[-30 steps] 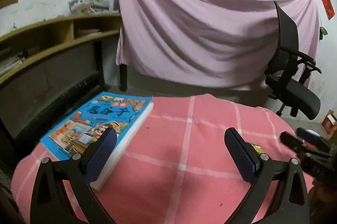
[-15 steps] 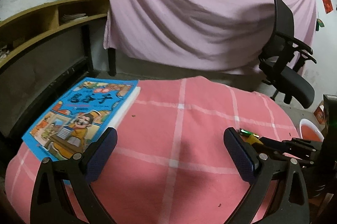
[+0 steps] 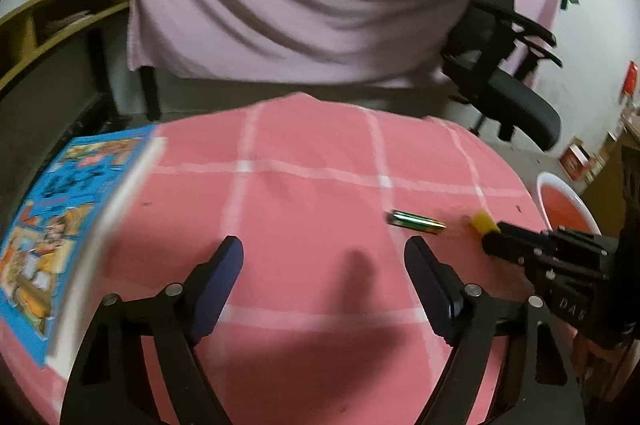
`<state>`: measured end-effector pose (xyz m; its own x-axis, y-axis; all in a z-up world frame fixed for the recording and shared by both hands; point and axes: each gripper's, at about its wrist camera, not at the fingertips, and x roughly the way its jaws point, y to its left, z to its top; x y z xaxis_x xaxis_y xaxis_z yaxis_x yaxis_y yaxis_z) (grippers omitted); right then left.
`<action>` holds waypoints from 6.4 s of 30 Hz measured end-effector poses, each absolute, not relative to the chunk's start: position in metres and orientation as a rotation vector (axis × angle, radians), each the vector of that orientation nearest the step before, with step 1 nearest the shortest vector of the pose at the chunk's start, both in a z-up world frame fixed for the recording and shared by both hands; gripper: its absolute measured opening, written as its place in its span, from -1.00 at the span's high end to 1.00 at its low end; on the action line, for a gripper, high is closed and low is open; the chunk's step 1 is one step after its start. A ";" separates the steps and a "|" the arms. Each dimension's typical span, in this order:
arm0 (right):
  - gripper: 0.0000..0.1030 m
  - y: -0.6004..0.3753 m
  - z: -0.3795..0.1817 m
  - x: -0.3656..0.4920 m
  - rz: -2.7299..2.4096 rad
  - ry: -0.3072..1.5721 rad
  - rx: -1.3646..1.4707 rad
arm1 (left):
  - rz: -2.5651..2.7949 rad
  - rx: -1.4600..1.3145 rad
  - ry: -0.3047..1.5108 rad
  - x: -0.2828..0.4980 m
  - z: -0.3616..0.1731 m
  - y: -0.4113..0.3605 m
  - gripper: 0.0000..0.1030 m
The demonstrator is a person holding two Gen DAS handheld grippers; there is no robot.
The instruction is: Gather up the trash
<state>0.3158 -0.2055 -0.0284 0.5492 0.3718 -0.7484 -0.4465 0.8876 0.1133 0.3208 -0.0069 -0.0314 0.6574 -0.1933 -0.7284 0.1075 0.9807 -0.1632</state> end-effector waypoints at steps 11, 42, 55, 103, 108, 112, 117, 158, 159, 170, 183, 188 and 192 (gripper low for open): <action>0.76 -0.229 -0.029 0.323 0.455 0.880 -0.043 | -0.285 0.024 0.892 0.350 -0.038 -0.057 -0.04; 0.76 -0.229 -0.007 0.292 0.432 0.657 -0.104 | -0.208 -0.045 0.663 0.316 -0.017 -0.050 0.27; 0.76 -0.263 0.027 0.247 0.377 0.280 0.023 | -0.227 -0.029 0.279 0.246 0.027 -0.064 0.27; 0.74 -0.467 0.027 0.218 0.017 0.347 0.449 | -0.582 0.131 0.419 0.252 0.014 -0.290 0.27; 0.74 -0.473 0.024 0.222 0.018 0.383 0.474 | -0.602 0.138 0.476 0.257 0.006 -0.298 0.26; 0.74 -0.477 0.020 0.224 0.018 0.410 0.490 | -0.613 0.161 0.519 0.257 -0.002 -0.304 0.26; 0.73 -0.479 0.018 0.224 0.013 0.424 0.502 | -0.607 0.149 0.536 0.257 -0.003 -0.301 0.15; -0.15 -0.420 0.044 0.189 -0.042 0.291 0.235 | -0.416 0.021 0.392 0.221 0.051 -0.180 -0.23; -0.29 -0.418 0.044 0.185 -0.041 0.278 0.230 | -0.409 0.014 0.390 0.219 0.052 -0.176 -0.23; -0.65 -0.387 0.051 0.144 -0.031 0.134 0.176 | -0.334 -0.063 0.344 0.183 0.062 -0.128 -0.57; -1.00 -0.358 0.047 0.095 -0.025 0.009 0.143 | -0.255 -0.111 0.305 0.132 0.052 -0.076 -0.92; -1.00 -0.336 0.043 0.074 0.031 0.025 0.121 | -0.209 -0.112 0.293 0.108 0.045 -0.055 -0.92; -1.00 -0.320 0.036 0.056 0.074 0.059 0.117 | -0.184 -0.104 0.288 0.086 0.039 -0.040 -0.92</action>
